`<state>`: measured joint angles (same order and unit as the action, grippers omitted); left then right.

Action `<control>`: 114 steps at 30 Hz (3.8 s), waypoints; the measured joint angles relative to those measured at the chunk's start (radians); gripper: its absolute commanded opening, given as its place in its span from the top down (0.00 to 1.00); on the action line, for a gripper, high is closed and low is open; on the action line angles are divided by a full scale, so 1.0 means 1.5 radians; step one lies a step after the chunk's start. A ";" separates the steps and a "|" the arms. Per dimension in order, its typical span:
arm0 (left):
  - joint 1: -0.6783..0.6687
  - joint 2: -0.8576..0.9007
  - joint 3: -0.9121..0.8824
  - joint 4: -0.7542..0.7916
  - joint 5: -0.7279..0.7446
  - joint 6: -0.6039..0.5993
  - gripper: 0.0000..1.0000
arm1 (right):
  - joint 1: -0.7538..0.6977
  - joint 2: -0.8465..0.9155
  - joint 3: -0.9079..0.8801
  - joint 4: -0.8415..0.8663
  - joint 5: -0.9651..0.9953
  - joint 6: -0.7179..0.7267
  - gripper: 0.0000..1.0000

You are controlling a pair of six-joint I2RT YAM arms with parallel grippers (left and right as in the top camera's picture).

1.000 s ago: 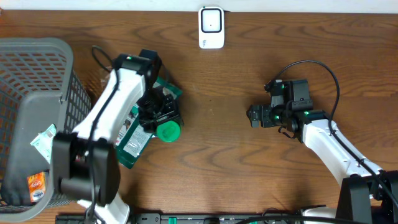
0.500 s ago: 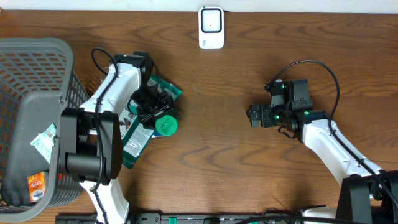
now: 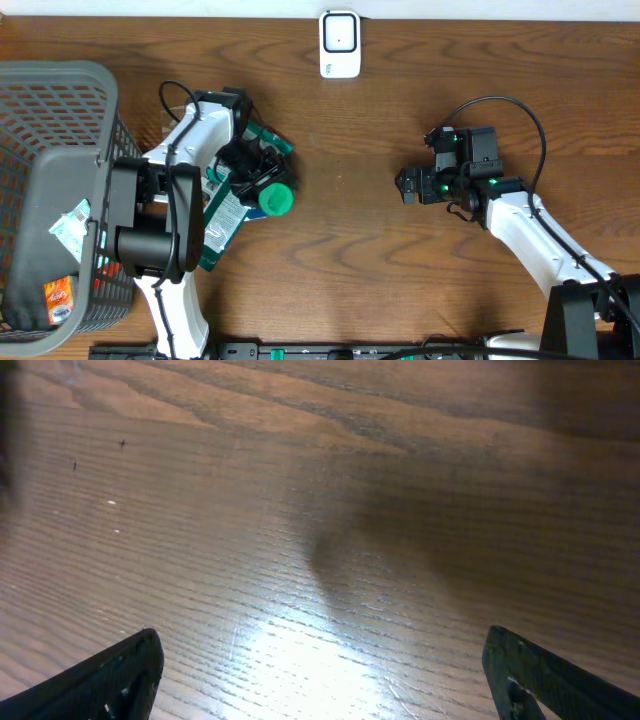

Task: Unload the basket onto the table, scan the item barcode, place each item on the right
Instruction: 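Grasp the white jar with green lid and lift it out with left gripper, then lower the white jar onto the table right of the bags and release, then move the left gripper back into the basket toward the mint wipes pack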

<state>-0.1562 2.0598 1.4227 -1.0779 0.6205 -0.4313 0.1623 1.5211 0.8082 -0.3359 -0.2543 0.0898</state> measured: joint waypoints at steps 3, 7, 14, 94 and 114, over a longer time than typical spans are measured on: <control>-0.005 0.000 0.000 0.034 0.002 -0.019 0.93 | 0.000 0.000 0.000 0.001 0.000 0.000 0.01; -0.013 0.000 0.000 0.066 0.004 -0.037 0.85 | 0.000 0.000 0.000 0.001 0.000 0.000 0.01; -0.031 0.000 0.000 0.081 0.007 -0.050 0.75 | 0.000 0.000 0.000 0.002 -0.001 0.000 0.01; -0.048 -0.490 0.427 0.188 -0.811 0.076 0.16 | 0.000 0.000 0.000 0.006 -0.018 -0.002 0.01; 0.245 -0.537 0.341 0.306 -0.926 0.251 0.11 | 0.000 0.000 0.000 -0.010 -0.023 -0.015 0.01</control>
<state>0.2108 1.2537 1.9347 -0.6189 -0.7685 -0.0547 0.1623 1.5211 0.8082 -0.3511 -0.2890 0.0669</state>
